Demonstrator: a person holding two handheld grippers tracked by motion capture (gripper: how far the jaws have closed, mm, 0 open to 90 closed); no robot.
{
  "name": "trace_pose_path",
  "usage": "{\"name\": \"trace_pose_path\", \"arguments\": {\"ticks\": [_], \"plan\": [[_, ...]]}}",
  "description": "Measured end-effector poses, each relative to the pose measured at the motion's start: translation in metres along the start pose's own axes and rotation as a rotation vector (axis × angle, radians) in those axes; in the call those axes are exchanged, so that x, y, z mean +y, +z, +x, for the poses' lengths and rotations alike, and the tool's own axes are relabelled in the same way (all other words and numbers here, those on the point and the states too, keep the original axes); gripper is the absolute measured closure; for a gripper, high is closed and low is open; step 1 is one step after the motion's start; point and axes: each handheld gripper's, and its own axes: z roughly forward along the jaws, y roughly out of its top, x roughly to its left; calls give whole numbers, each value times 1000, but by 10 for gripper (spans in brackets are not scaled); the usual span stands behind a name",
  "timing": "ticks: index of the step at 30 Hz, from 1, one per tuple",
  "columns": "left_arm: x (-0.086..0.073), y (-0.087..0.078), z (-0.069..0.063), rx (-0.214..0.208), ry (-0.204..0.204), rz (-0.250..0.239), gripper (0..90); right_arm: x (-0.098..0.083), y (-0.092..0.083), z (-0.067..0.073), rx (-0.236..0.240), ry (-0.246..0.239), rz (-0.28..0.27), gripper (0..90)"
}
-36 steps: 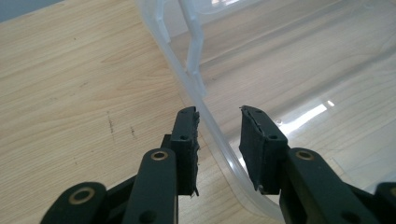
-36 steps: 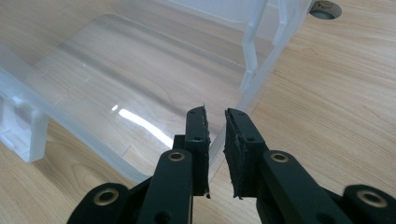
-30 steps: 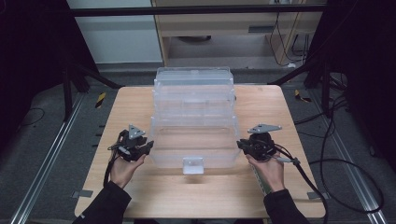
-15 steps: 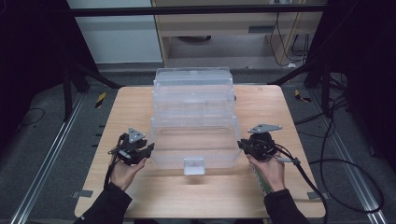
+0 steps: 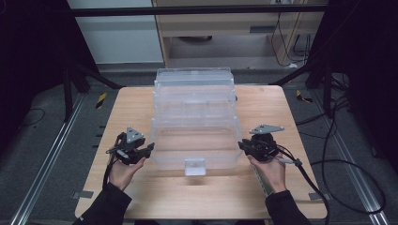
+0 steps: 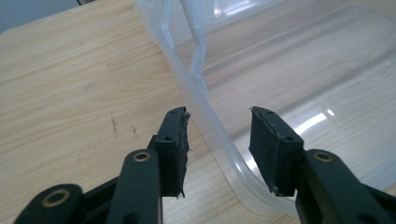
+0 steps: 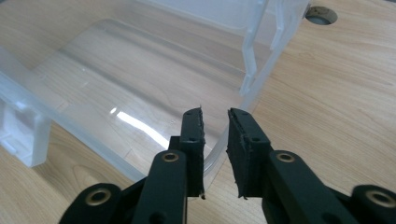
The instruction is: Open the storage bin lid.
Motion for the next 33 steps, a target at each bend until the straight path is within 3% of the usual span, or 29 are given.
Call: {"name": "trace_pose_path", "arguments": {"ticks": [5, 14, 23, 30, 33], "plan": [[2, -10, 6, -7, -8, -30, 509, 1, -9, -3, -9, 7, -19, 721], [-1, -22, 25, 25, -49, -50, 421, 3, -27, -13, -31, 19, -40, 625], [-8, -20, 44, 55, -105, -41, 377, 4, -42, -21, -61, 25, -24, 533], [-13, -19, 53, 85, -116, -23, 357, 3, -57, -25, -80, 36, 2, 469], [-13, -19, 56, 91, -124, -23, 351, 1, -61, -27, -92, 31, 49, 437]]}}
